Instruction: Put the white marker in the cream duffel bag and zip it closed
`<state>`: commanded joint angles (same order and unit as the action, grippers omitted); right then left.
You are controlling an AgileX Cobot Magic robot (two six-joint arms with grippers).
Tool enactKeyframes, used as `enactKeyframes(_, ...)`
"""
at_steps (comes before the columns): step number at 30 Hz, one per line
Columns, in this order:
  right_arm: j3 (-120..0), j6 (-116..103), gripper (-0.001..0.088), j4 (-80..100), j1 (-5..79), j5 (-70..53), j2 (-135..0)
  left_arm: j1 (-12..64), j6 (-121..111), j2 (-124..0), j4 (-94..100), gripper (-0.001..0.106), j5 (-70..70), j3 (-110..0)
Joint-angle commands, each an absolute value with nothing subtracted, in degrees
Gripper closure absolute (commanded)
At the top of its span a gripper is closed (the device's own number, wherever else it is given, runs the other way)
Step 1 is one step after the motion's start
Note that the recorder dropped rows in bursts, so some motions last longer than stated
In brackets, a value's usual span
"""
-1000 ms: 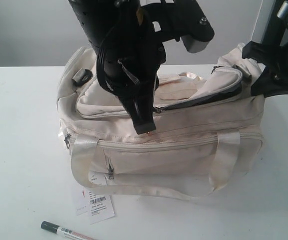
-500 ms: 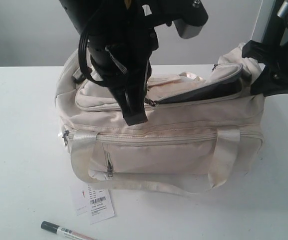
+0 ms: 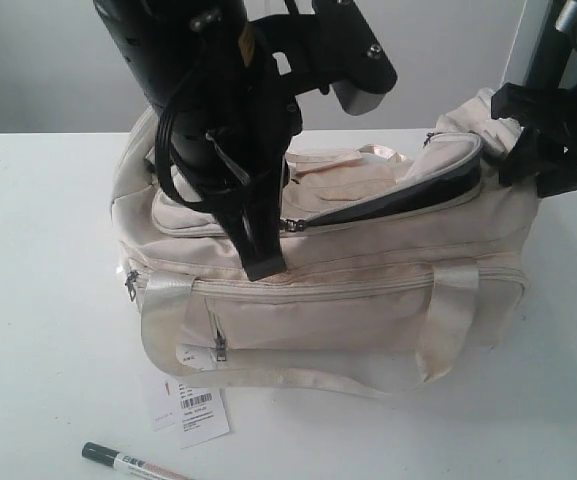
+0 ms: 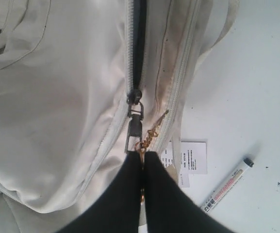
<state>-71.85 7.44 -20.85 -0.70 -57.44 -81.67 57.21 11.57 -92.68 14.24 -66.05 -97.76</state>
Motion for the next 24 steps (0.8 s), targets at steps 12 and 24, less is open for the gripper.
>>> enactKeyframes(12, -72.69, 20.94, 0.0323, -35.34, 0.08, -66.89, -76.62, 57.21, 11.70, -92.68, 14.24, 0.105, -66.05, -97.76)
enactKeyframes(24, -70.27, 4.40, 0.0323, -37.96, 0.61, -63.26, -76.73, 57.21, 11.70, -92.68, 14.24, 0.105, -65.97, -97.76)
